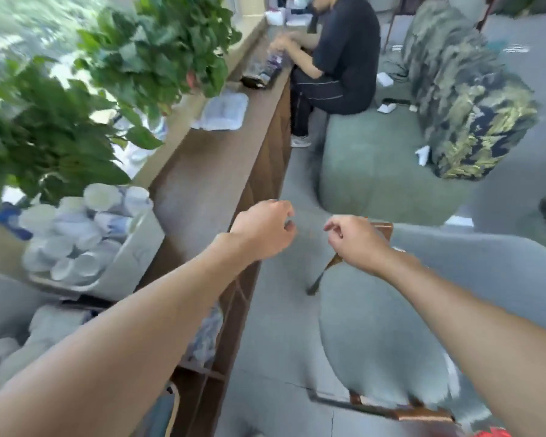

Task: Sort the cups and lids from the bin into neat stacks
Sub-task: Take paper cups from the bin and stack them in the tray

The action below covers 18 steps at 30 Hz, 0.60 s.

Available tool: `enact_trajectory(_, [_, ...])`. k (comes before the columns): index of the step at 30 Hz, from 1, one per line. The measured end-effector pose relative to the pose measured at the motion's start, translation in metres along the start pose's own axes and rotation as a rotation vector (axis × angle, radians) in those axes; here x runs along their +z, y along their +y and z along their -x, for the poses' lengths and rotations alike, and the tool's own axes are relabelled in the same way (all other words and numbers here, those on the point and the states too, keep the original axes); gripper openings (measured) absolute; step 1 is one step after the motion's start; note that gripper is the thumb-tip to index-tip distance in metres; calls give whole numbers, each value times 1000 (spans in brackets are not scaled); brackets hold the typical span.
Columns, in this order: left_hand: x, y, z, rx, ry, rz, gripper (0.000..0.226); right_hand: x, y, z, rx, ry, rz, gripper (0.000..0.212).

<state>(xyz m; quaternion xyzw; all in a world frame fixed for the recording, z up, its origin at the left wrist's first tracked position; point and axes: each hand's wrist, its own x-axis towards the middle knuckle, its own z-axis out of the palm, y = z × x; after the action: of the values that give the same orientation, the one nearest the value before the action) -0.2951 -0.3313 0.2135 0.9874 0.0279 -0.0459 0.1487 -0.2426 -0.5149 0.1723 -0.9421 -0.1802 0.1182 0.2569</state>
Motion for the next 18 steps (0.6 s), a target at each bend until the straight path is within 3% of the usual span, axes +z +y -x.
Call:
enact_trajectory(8, [-62,-195,23,-407,174,41,12,77,-187,-131,-359,-175,4,27])
enact_trajectory(18, [-78,-308,28,-786,396,118,25,156,-337,-246,-818,-399,73,29])
